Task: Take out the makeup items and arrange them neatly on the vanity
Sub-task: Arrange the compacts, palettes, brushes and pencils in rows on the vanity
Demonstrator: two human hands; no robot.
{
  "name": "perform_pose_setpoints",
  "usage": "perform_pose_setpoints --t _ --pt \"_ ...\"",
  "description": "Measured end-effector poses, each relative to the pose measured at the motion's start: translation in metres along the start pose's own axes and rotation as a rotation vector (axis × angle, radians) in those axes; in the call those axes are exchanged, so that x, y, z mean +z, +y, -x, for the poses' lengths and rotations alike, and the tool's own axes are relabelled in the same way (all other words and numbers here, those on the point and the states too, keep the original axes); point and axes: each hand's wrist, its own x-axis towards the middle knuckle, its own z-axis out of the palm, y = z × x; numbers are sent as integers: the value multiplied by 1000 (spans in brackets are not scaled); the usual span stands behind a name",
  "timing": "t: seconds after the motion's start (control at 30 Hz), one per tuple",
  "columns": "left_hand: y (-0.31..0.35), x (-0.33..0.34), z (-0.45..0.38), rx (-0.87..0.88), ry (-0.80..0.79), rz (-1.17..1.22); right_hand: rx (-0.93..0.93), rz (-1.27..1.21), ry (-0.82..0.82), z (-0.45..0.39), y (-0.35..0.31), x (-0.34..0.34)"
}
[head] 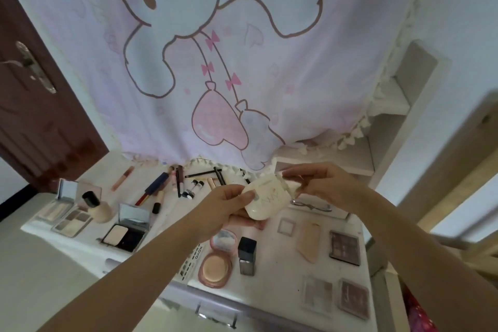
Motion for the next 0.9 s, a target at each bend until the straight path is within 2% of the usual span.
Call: perform_pose_setpoints --t 0.1,0.3,0.4,0.53,0.7,0.77,0.83,0.87,0.9 --pt "-24 6 7 -78 -5 105 56 -11 -26 9 17 4" --pt "-83 12 21 -201 -54 216 123 -13 37 30 63 16" --pt "-112 16 27 -229 -30 203 257 -6 58 39 86 26" --pt "-146 20 27 -255 6 244 364 84 63 51 110 43" --pt "-167 23 25 -291 -3 270 368 225 85 55 134 57" --pt "-173 22 21 -316 44 197 358 308 105 52 139 59" --pt "-182 20 16 -358 165 25 334 444 127 44 141 60" --pt "-187 17 15 -370 223 -144 321 533 128 39 142 60" --pt "-193 13 16 -354 250 -409 308 638 116 33 143 62"
